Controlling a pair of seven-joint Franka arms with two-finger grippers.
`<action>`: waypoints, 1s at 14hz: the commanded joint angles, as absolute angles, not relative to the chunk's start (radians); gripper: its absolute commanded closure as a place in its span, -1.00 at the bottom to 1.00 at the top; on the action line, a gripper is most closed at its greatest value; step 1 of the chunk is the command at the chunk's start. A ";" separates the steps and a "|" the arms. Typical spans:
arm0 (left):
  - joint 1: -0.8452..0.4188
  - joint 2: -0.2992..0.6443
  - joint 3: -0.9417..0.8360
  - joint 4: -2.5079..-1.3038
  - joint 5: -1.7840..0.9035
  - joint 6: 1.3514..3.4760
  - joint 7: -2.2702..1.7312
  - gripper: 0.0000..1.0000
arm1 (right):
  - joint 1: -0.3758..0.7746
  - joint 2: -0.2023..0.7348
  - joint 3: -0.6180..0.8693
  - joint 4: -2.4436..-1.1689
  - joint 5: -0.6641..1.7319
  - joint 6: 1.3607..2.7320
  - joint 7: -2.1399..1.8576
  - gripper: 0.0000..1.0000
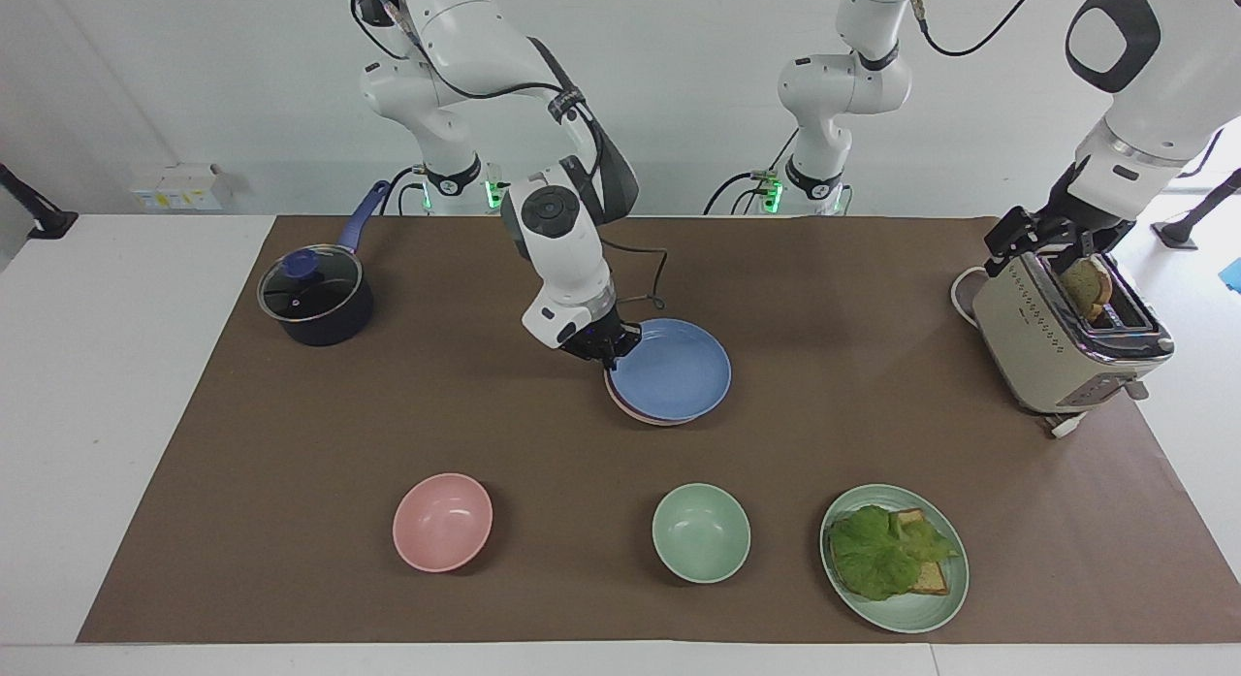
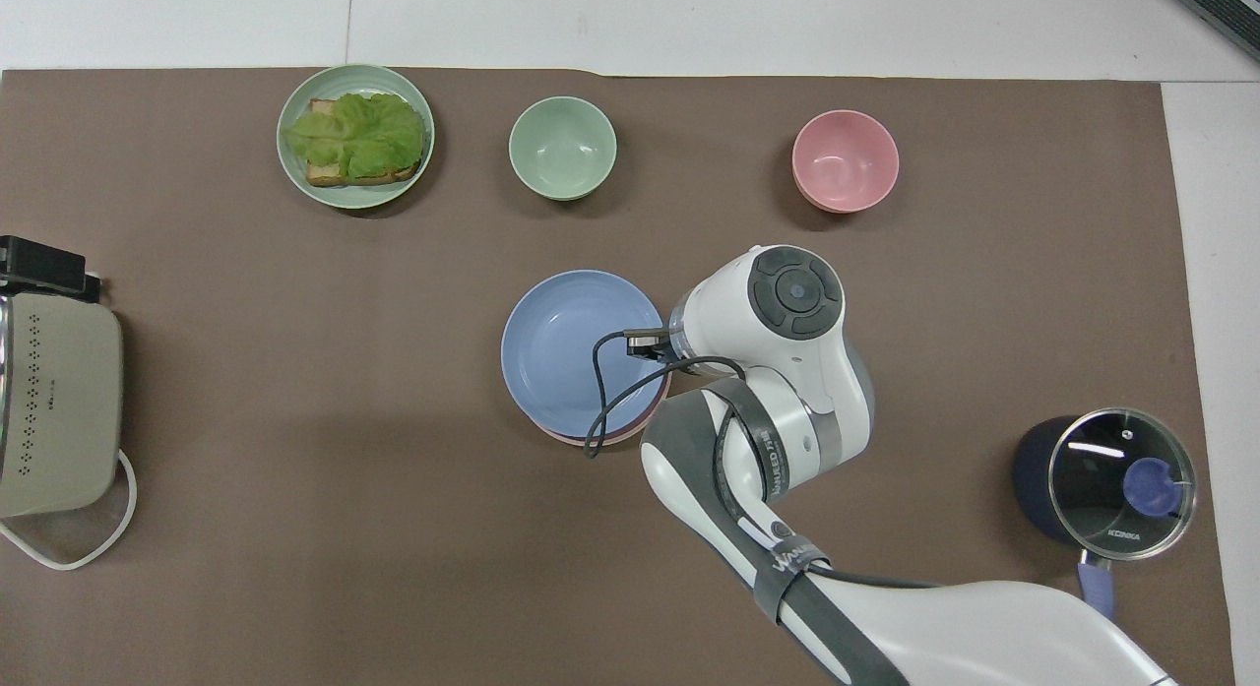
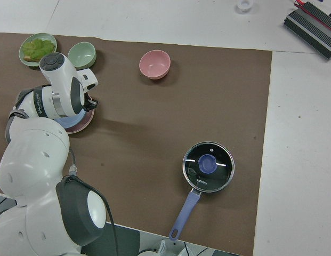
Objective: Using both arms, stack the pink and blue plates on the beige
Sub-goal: 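Open the right gripper and release the blue plate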
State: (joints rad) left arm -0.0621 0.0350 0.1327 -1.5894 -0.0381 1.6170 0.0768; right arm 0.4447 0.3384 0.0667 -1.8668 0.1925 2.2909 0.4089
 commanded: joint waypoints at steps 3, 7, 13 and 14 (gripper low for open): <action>-0.064 0.029 0.133 -1.585 -0.017 1.606 0.083 -1.00 | 0.443 0.342 0.069 -1.882 0.225 2.321 0.396 0.13; -0.064 0.029 0.133 -1.585 -0.017 1.606 0.083 -1.00 | 0.434 0.351 0.066 -1.867 0.206 2.313 0.380 -0.75; -0.064 0.029 0.133 -1.585 -0.017 1.606 0.083 -1.00 | 0.356 0.318 0.060 -1.833 0.066 2.304 0.379 -1.00; -0.064 0.029 0.133 -1.585 -0.017 1.606 0.083 -1.00 | 0.338 0.304 0.060 -1.832 0.058 2.303 0.379 -1.00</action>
